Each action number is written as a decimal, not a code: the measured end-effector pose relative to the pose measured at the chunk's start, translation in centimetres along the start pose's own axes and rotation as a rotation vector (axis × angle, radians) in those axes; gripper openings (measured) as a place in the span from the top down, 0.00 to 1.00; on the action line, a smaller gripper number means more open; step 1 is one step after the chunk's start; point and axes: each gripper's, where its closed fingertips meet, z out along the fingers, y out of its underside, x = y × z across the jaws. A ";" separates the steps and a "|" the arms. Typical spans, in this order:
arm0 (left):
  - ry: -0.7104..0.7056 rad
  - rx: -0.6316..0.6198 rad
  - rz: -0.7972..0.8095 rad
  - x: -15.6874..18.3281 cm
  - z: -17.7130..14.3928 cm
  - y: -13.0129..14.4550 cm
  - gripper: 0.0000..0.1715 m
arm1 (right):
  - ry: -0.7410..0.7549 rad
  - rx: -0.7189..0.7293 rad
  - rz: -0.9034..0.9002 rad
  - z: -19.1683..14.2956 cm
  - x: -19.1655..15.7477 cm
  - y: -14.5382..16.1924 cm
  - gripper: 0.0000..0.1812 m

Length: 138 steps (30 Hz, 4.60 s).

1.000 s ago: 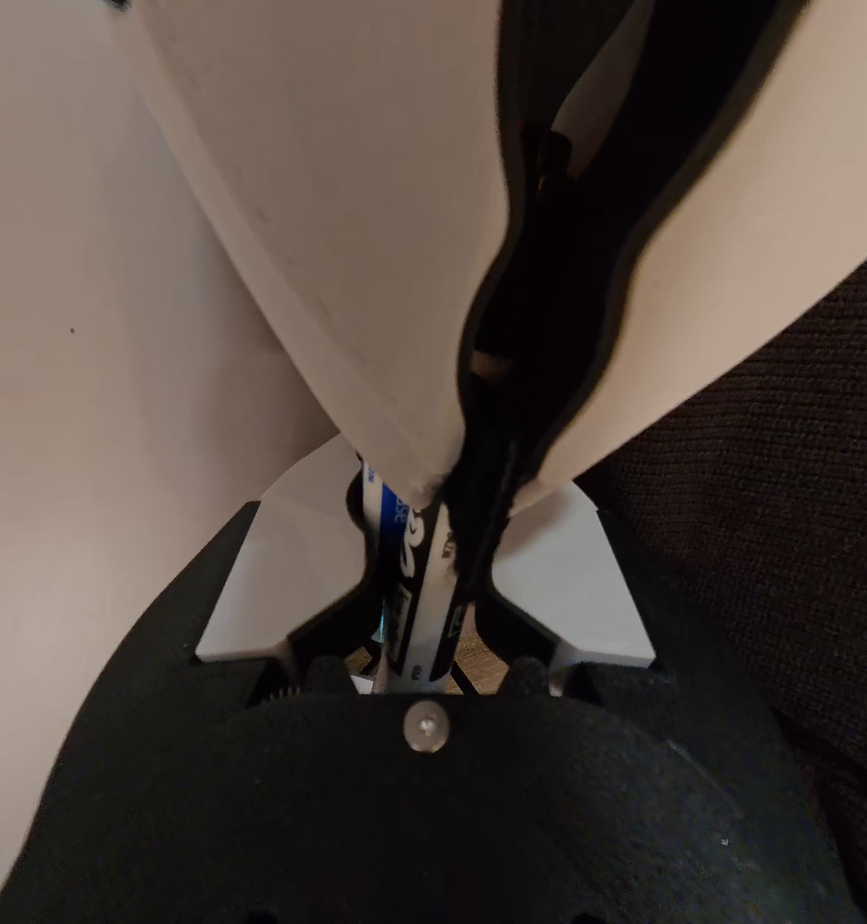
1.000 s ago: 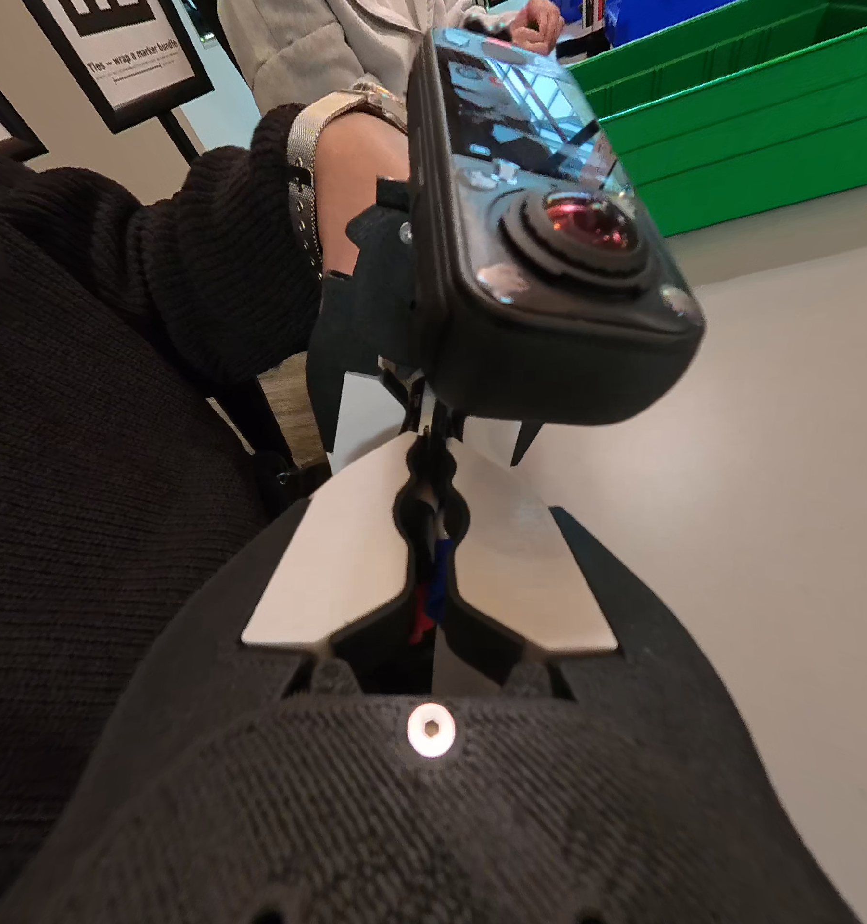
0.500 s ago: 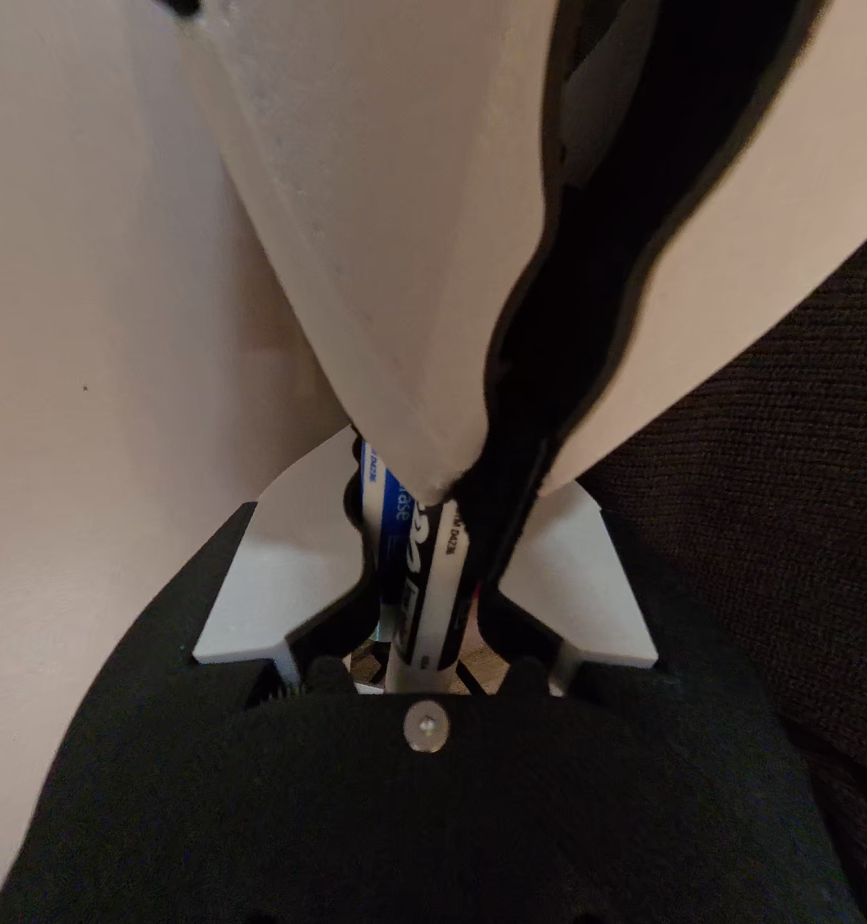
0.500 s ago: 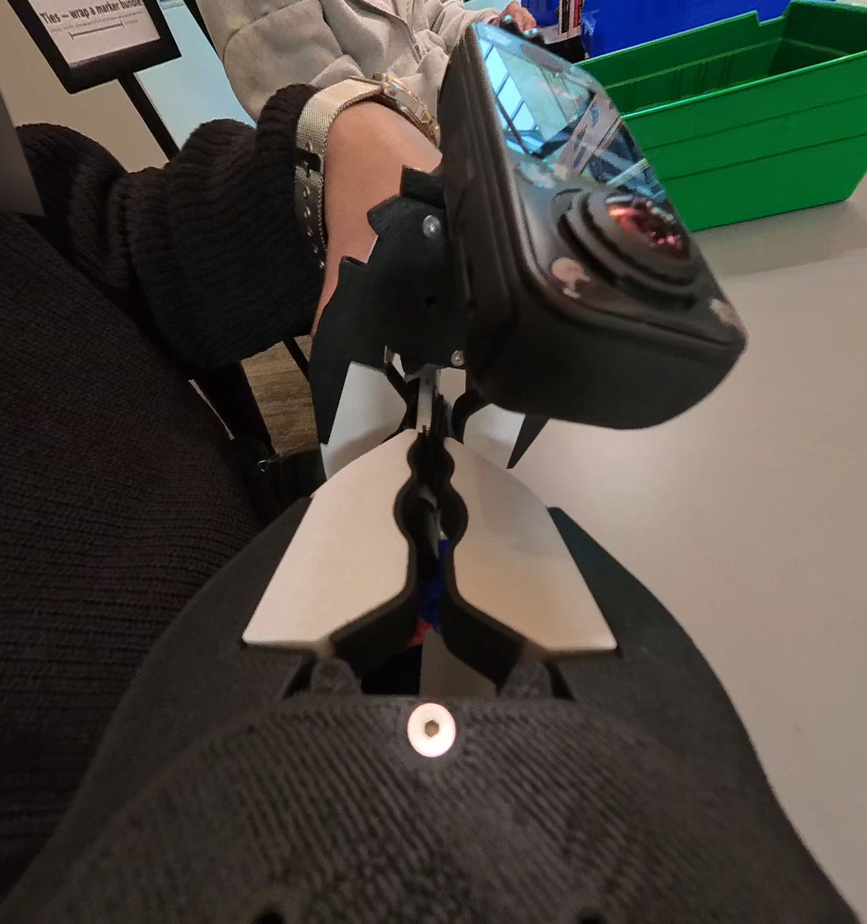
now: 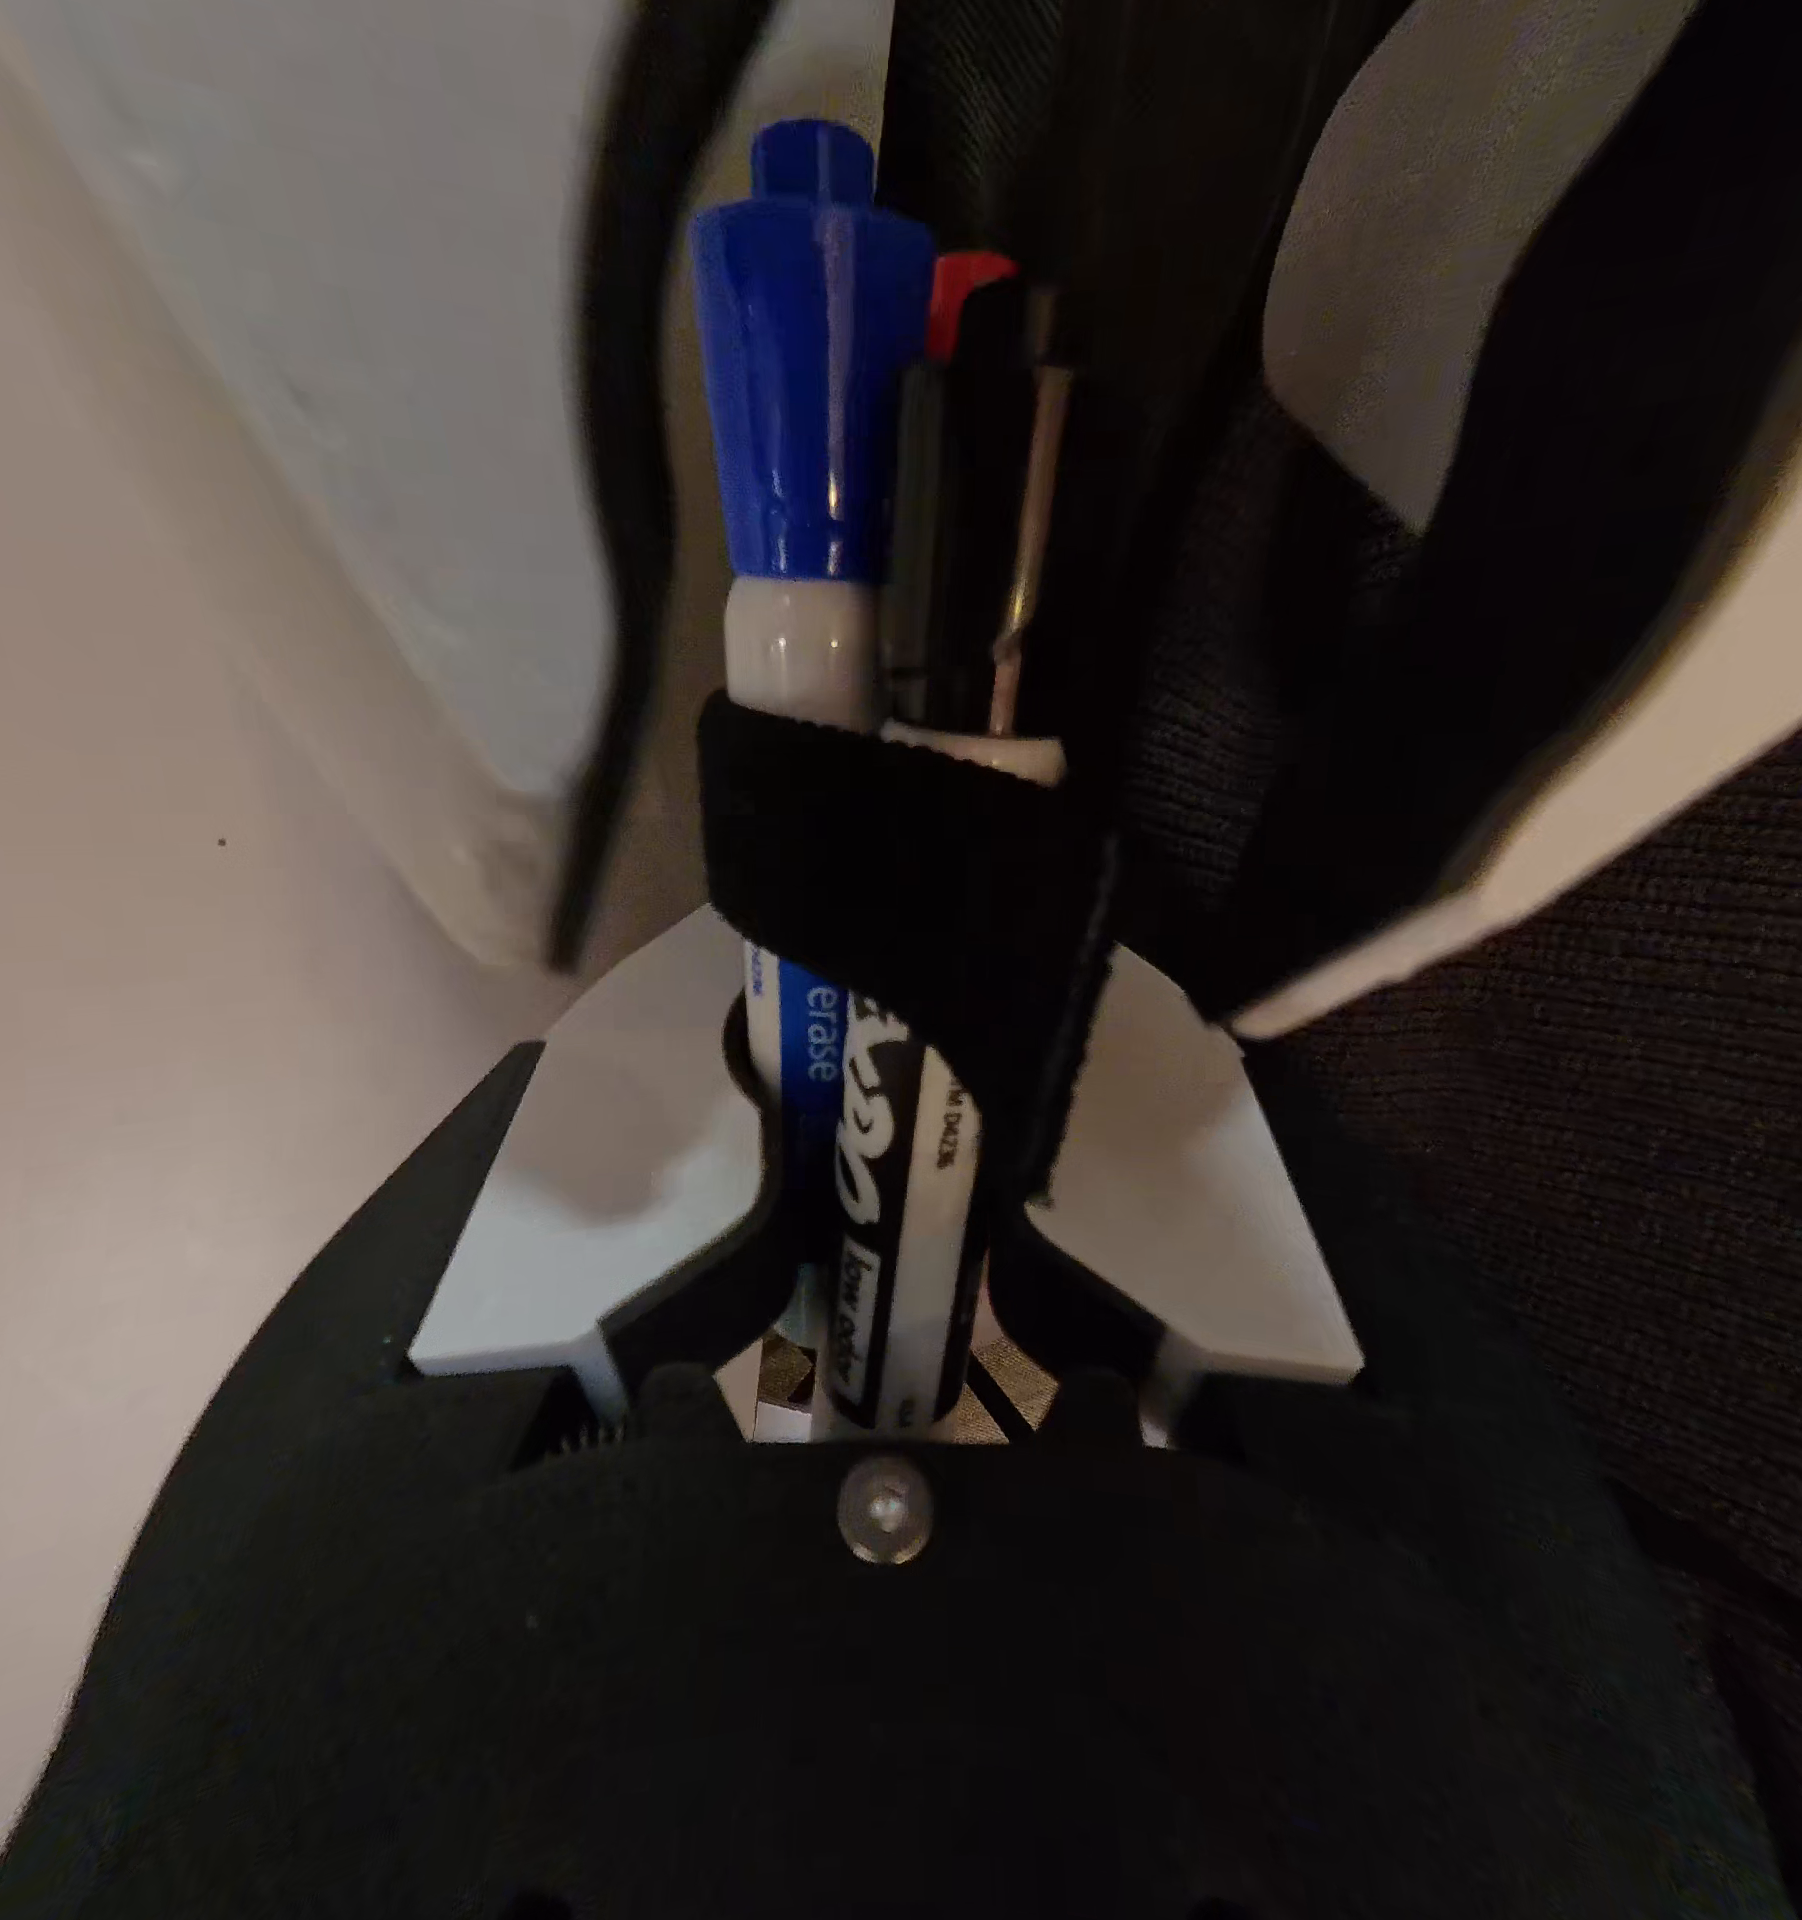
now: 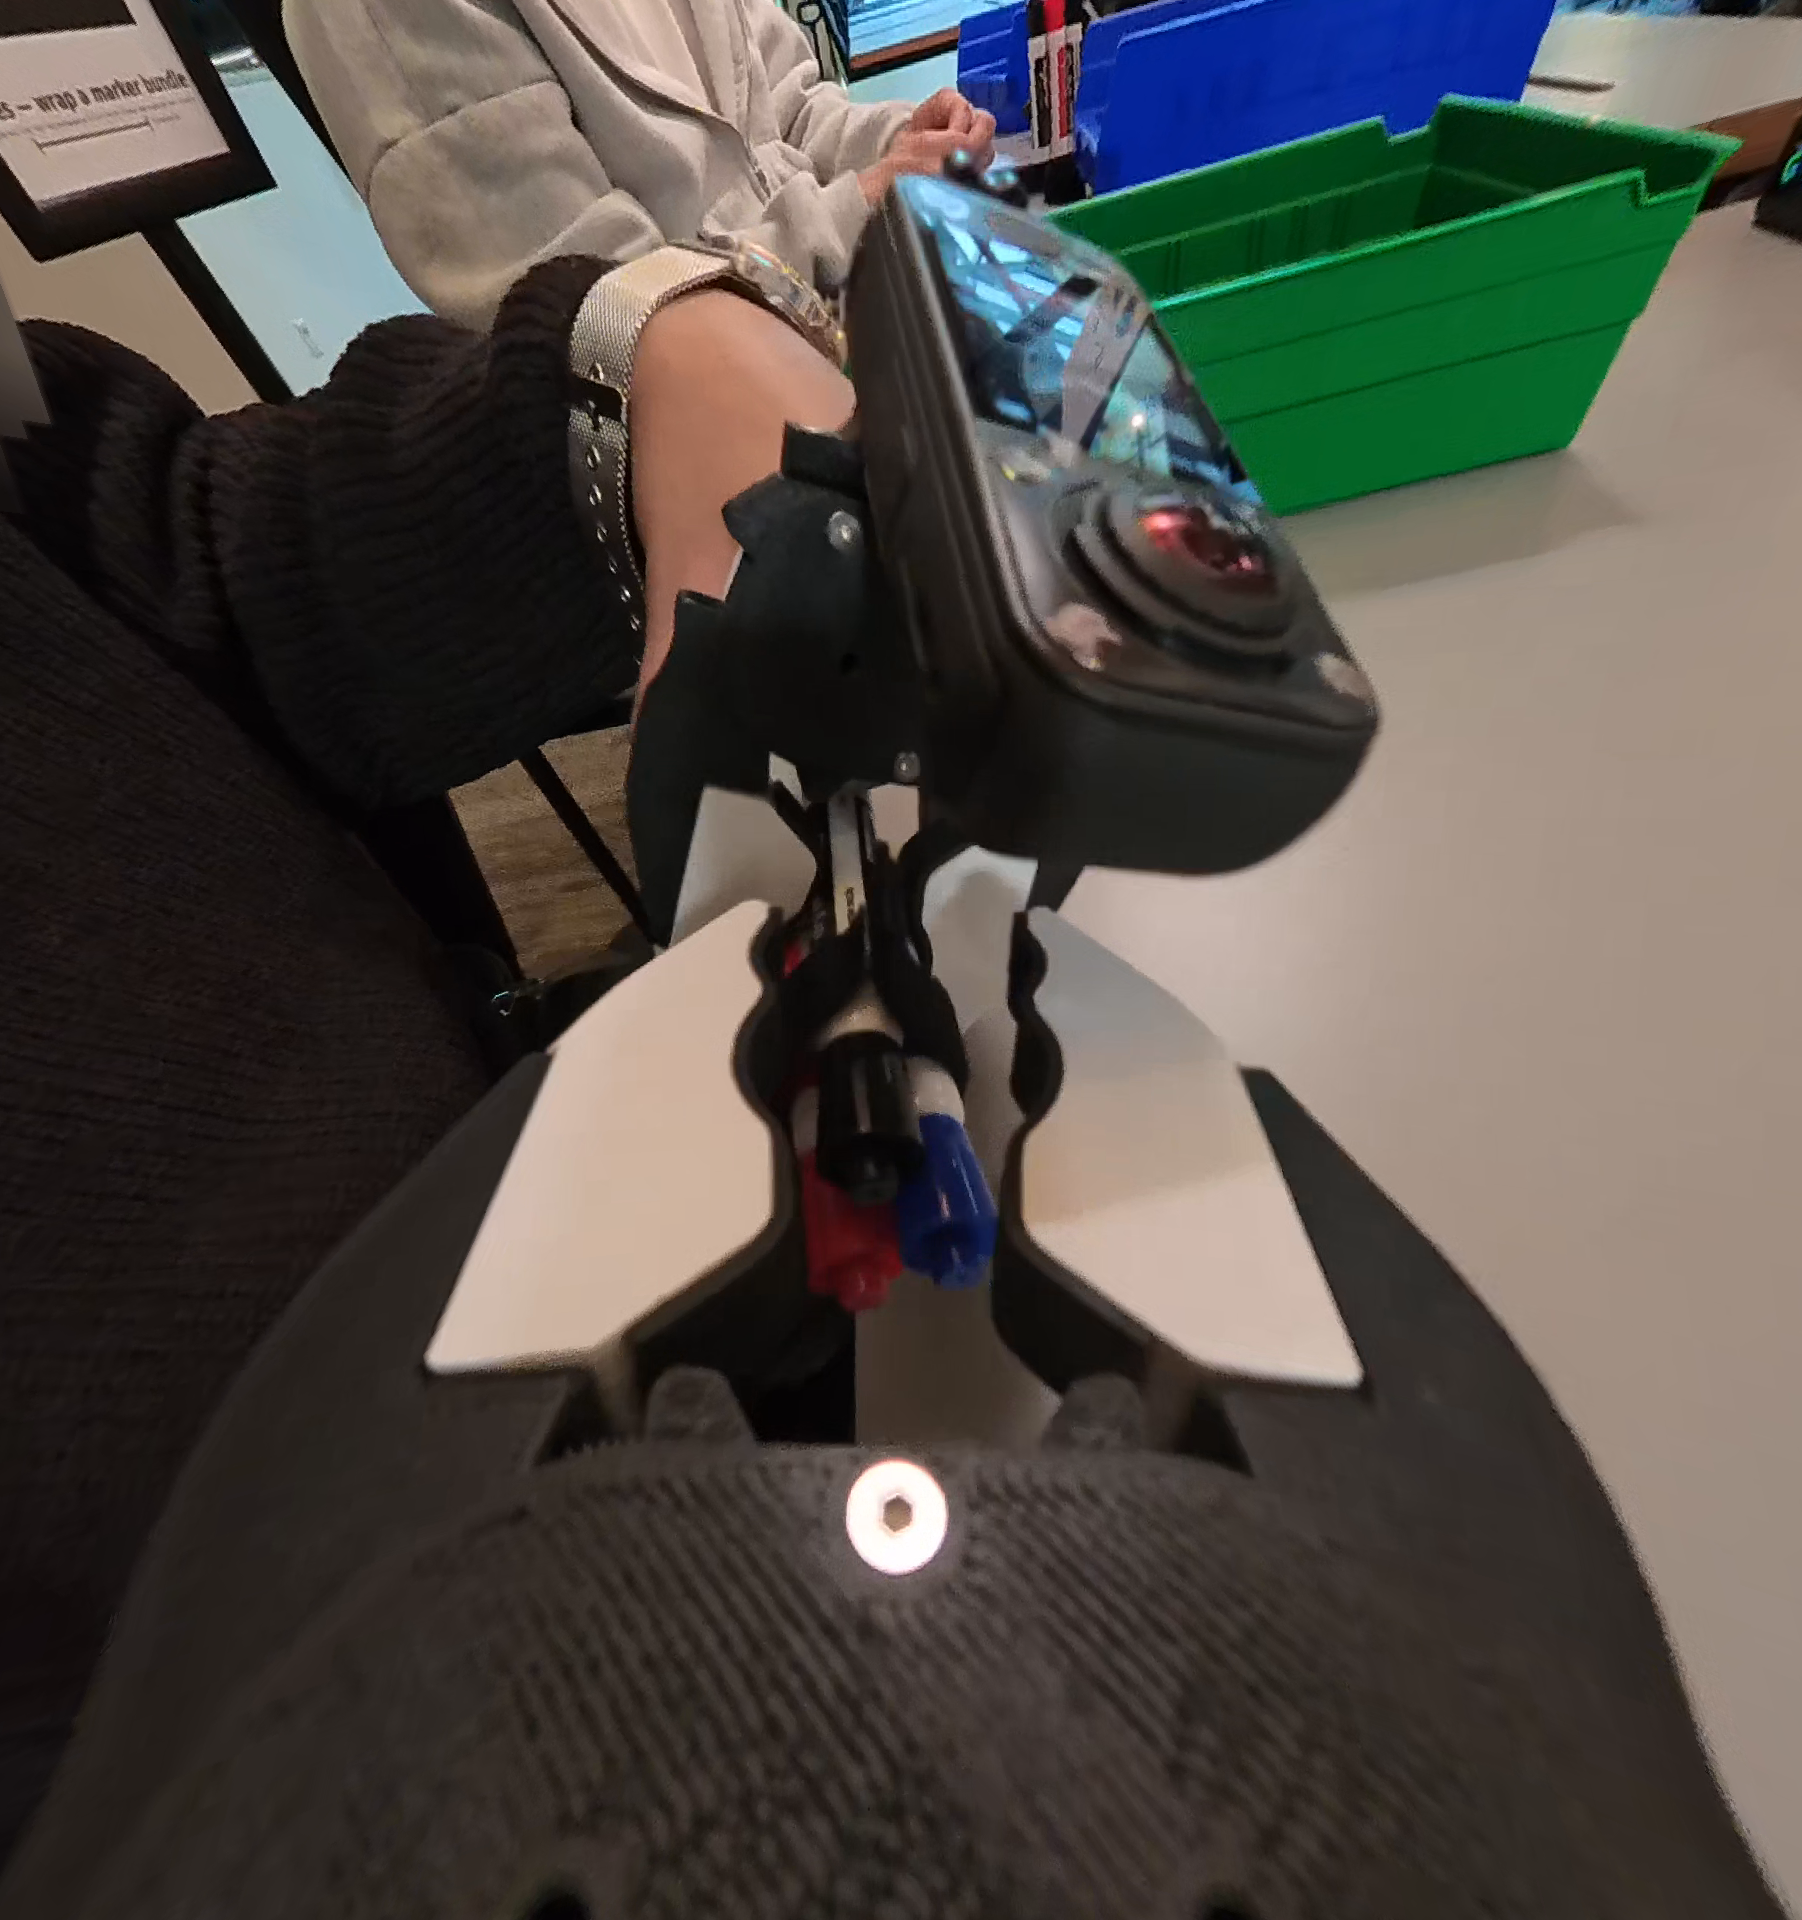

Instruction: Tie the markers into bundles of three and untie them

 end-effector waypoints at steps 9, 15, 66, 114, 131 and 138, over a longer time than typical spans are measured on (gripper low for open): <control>0.003 -0.003 -0.012 -0.1 0.0 0.2 0.74 | -0.058 -0.057 0.008 0.4 -0.5 1.5 0.86; 0.007 -0.007 -0.011 0.0 0.2 0.3 0.74 | -0.084 -0.058 -0.006 0.5 -0.8 1.6 0.88; -0.066 0.108 -0.008 -1.4 -0.9 -1.2 0.72 | 0.006 -0.055 -0.075 -0.3 0.8 0.9 0.98; -0.338 0.964 -0.142 -9.2 -9.5 -5.4 0.57 | 0.291 -0.065 -0.096 -5.7 8.8 1.0 0.98; -0.541 0.888 -0.060 -9.7 -9.1 -5.6 0.77 | 0.301 -0.029 0.003 -5.9 9.3 1.0 0.98; -0.548 0.874 -0.042 -9.5 -8.8 -5.8 0.83 | 0.309 -0.032 0.010 -6.1 9.5 1.1 0.98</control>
